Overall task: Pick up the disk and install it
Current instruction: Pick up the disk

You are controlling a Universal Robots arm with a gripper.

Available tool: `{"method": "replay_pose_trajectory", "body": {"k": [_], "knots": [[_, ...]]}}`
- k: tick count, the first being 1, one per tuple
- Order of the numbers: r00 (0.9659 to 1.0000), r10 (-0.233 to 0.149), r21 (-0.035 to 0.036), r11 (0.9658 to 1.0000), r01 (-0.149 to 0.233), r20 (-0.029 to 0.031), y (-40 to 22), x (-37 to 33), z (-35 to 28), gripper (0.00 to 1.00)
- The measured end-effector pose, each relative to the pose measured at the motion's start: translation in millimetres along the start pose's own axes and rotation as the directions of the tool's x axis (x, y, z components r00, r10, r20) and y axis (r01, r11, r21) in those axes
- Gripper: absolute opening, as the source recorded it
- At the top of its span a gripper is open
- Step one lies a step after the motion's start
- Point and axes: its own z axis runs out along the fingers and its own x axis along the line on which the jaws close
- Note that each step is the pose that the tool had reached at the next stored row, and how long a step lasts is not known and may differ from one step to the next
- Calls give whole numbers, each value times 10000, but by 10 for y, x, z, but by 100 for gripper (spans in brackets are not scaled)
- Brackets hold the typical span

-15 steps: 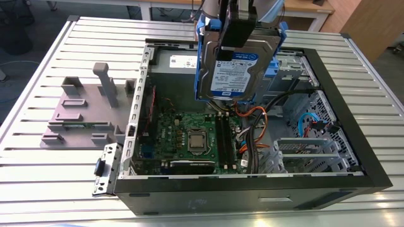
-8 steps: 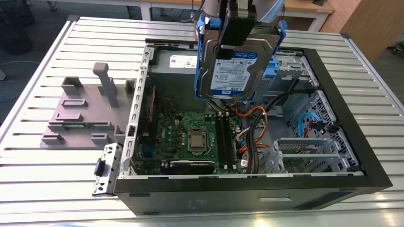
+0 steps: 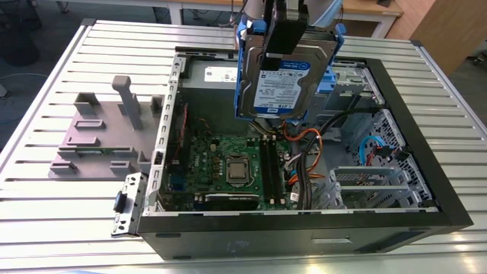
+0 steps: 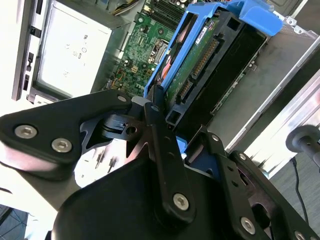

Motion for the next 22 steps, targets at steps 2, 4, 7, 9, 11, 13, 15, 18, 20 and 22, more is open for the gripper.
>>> {"method": "replay_pose_trajectory", "body": {"k": [2,4,7,9,11,13,15,18,20,22], "knots": [[10000,0,0,10000,0,0,0,-5,0,36],[10000,0,0,10000,0,0,1,-9,1,36],[10000,0,0,10000,0,0,1,-16,1,36],[10000,-1,0,10000,1,1,1,-17,1,36],[10000,0,0,10000,0,0,1,-18,1,36],[10000,0,-1,10000,0,0,2,-17,1,36],[10000,0,-1,10000,0,1,0,-5,0,36],[10000,0,-1,10000,0,0,-2,27,-2,36],[10000,0,0,10000,0,0,-3,48,-3,36],[10000,0,-1,10000,0,1,-5,69,-4,36]]}}
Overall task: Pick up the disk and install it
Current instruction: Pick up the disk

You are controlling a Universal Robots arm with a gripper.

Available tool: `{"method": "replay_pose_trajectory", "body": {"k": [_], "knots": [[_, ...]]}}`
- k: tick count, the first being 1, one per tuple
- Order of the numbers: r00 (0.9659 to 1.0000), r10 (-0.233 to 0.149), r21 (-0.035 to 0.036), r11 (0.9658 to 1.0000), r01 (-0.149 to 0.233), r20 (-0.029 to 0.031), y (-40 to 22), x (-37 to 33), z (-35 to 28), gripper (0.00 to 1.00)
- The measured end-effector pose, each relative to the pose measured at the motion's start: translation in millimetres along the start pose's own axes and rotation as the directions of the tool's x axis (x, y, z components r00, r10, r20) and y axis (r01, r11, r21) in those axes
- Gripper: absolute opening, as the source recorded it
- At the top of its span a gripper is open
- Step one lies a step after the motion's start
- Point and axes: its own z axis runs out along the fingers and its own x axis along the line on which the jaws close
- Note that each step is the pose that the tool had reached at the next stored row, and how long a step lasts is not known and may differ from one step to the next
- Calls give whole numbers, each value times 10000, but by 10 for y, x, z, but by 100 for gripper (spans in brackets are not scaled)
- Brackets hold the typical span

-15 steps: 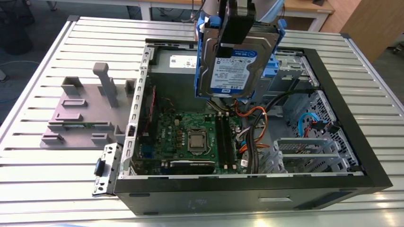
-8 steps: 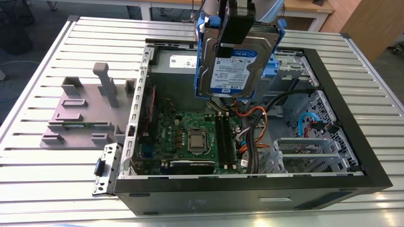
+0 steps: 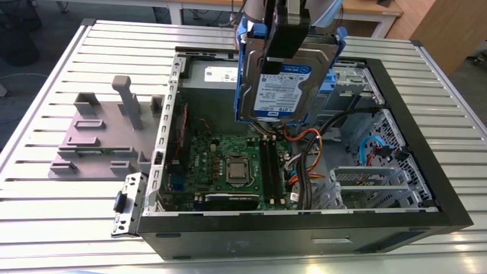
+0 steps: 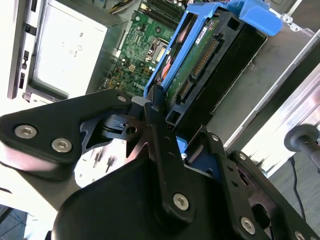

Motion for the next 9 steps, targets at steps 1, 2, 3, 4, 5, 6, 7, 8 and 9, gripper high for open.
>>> {"method": "replay_pose_trajectory", "body": {"k": [1,2,3,4,5,6,7,8,9], "knots": [[10000,0,0,10000,0,0,-1,11,-1,36],[10000,0,0,10000,0,0,-1,22,-1,36],[10000,0,0,10000,0,0,-2,33,-2,36],[10000,0,1,10000,0,1,-3,44,-2,36],[10000,0,0,10000,0,0,-3,54,-3,36],[10000,0,0,10000,0,0,-4,65,-3,36],[10000,0,0,10000,0,0,-5,75,-4,36],[10000,0,0,10000,0,0,-6,86,-4,36],[10000,0,1,10000,0,0,-6,96,-5,36]]}}
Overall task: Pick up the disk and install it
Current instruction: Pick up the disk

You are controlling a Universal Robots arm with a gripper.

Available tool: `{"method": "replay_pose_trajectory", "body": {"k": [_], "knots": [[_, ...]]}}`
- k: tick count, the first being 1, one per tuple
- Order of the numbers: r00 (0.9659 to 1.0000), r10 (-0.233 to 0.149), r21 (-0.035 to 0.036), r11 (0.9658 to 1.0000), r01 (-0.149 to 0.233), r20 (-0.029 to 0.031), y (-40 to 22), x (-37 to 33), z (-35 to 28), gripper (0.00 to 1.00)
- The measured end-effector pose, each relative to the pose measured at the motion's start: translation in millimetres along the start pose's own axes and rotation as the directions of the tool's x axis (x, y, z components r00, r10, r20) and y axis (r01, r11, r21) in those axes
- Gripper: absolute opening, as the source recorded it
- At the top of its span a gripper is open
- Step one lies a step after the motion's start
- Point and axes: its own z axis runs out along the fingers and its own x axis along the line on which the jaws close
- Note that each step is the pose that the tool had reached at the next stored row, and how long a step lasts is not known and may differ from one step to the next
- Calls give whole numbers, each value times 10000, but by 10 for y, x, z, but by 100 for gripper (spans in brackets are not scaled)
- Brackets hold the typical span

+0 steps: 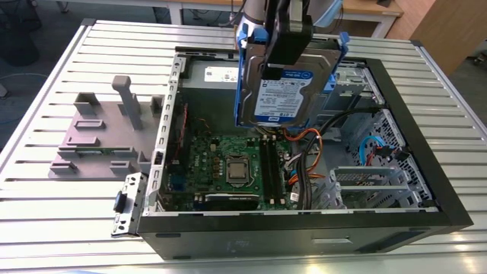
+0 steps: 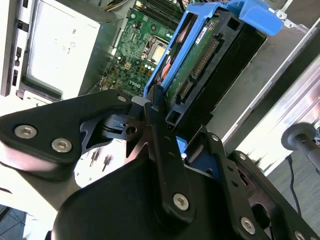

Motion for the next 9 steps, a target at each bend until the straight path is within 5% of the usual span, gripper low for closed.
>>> {"method": "replay_pose_trajectory", "body": {"k": [9], "knots": [[10000,0,0,10000,0,-1,-6,94,-1,36]]}}
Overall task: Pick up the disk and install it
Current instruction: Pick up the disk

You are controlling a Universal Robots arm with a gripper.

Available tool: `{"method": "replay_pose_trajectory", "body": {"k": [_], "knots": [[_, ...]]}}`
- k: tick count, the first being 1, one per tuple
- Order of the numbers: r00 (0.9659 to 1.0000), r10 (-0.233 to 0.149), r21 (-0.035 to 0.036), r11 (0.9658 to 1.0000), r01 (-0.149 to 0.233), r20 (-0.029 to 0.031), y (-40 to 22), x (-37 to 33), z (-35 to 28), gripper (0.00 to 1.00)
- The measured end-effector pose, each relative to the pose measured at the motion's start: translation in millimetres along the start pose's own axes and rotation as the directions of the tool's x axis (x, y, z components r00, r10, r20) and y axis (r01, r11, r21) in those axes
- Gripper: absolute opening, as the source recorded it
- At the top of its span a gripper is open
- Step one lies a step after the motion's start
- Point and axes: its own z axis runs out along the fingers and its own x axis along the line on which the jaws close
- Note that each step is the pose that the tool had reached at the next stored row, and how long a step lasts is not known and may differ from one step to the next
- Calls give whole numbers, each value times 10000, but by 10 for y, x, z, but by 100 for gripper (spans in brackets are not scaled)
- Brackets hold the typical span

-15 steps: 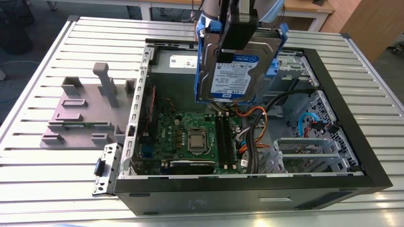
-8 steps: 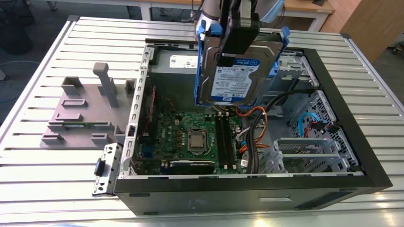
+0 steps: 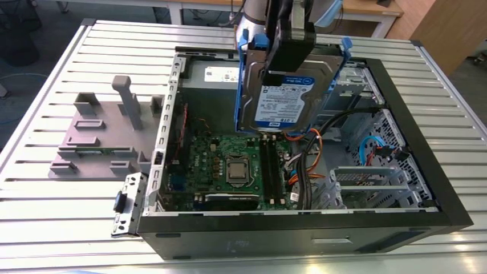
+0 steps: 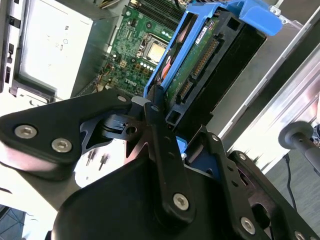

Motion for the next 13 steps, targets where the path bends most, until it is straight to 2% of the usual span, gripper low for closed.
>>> {"method": "replay_pose_trajectory", "body": {"k": [13], "knots": [[10000,0,0,10000,0,-13,-20,38,15,36]]}}
